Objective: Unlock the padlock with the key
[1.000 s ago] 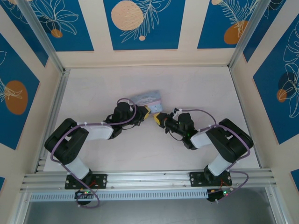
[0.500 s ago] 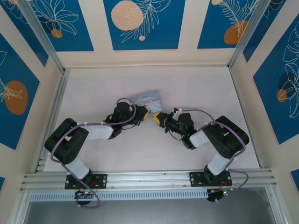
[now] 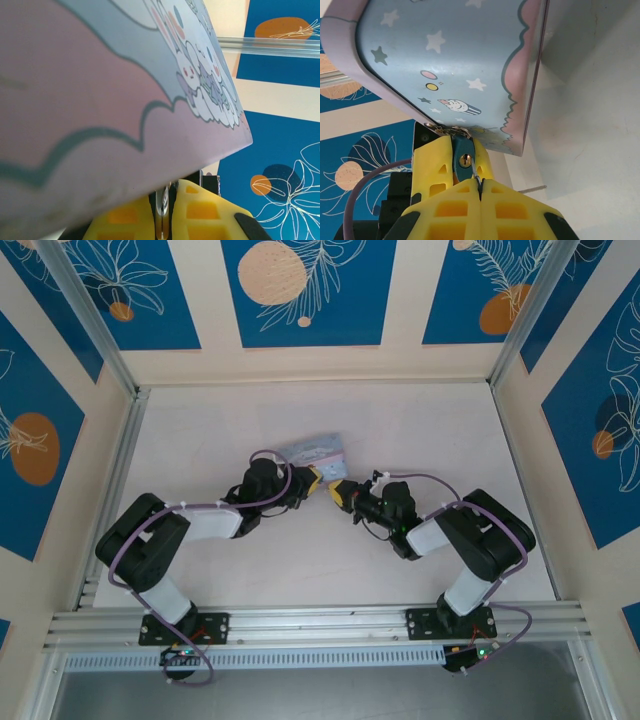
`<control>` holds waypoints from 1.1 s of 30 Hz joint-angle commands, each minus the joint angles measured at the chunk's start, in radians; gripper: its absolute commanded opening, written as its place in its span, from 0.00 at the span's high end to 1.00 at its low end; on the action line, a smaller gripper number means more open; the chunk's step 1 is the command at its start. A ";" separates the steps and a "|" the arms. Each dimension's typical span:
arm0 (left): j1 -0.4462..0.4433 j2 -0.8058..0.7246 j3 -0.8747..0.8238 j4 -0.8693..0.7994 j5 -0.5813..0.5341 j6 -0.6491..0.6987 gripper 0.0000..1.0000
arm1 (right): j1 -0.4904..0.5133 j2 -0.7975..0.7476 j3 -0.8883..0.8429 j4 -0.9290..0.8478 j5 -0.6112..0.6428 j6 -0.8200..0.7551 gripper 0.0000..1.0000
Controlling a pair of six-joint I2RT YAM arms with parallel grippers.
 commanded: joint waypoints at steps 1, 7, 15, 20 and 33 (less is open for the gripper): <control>-0.004 0.010 -0.005 0.053 0.030 0.003 1.00 | -0.002 -0.032 0.019 0.010 -0.010 -0.008 1.00; -0.004 0.013 -0.010 0.045 0.030 0.011 1.00 | -0.007 -0.051 0.011 -0.002 -0.011 -0.016 1.00; -0.004 0.017 -0.017 0.052 0.030 0.006 1.00 | -0.008 -0.059 0.013 -0.019 -0.014 -0.021 1.00; -0.004 0.014 -0.008 0.061 0.039 -0.006 1.00 | -0.008 -0.047 0.020 -0.019 -0.018 -0.029 1.00; -0.004 -0.004 0.009 0.103 0.078 -0.070 1.00 | -0.032 0.064 0.031 0.097 -0.067 -0.017 1.00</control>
